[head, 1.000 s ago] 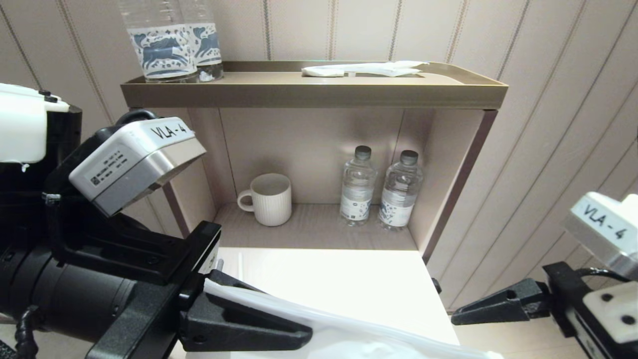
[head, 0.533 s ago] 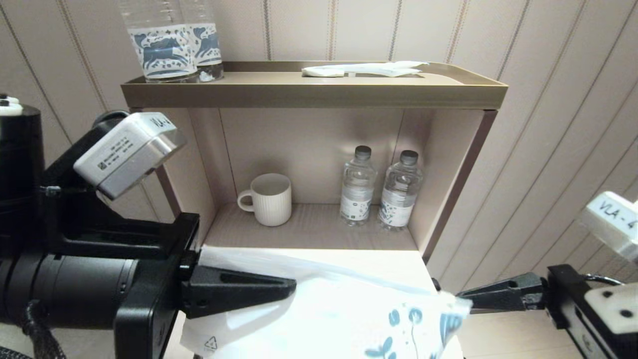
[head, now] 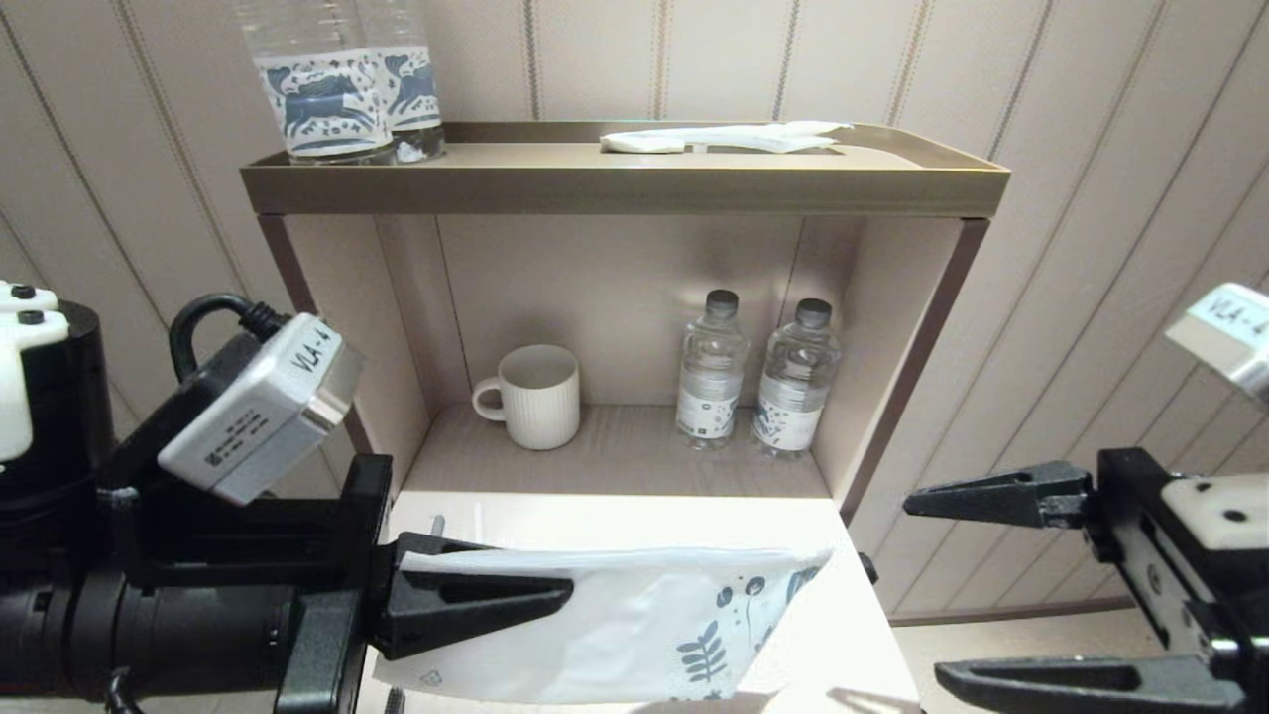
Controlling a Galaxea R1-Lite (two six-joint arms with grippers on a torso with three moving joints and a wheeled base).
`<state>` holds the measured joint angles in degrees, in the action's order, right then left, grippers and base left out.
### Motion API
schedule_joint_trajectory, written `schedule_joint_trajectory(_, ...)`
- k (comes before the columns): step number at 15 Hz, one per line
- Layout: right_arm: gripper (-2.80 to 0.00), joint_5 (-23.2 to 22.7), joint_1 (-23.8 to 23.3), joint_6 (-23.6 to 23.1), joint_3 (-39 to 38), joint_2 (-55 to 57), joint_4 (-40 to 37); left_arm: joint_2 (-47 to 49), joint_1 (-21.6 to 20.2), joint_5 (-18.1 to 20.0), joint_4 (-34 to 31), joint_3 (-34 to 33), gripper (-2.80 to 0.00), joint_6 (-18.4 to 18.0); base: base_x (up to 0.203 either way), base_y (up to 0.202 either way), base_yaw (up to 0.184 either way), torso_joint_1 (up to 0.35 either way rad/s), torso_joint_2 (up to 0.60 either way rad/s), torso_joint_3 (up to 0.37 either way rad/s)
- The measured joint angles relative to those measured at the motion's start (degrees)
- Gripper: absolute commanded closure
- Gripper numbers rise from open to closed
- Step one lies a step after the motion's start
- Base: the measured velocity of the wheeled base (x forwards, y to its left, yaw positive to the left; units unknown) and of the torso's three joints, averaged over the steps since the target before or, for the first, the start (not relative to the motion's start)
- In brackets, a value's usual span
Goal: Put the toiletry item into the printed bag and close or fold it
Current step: Hand it to the other hand
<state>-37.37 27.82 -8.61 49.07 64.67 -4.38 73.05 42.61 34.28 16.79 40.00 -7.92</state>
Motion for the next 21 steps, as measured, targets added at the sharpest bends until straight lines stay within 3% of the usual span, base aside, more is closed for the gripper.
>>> schedule_joint_trajectory(6,-2.80,-0.1,-0.5,-0.3,1.8,3.9,0.3,2.8,0.6,-7.0,0.0,-4.3,0.00,-22.6,0.000,0.000,0.000,0.000,0.00,0.000)
schedule_joint_trajectory(8,-2.80,-0.2,-0.5,-0.7,1.5,5.1,0.3,3.8,0.9,-8.4,0.2,-5.1,0.00,-27.2,0.000,0.000,0.000,0.000,0.00,0.000)
schedule_joint_trajectory(14,-2.80,-0.3,-0.4,-2.3,1.3,7.7,0.9,4.9,1.1,-7.8,4.4,-3.2,0.00,-27.1,0.000,0.000,0.000,0.000,0.00,0.000)
schedule_joint_trajectory(21,-2.80,0.3,-0.1,-2.1,1.9,11.9,5.3,7.3,3.0,-7.9,4.7,-1.9,0.00,-27.2,0.000,0.000,0.000,0.000,0.00,0.000)
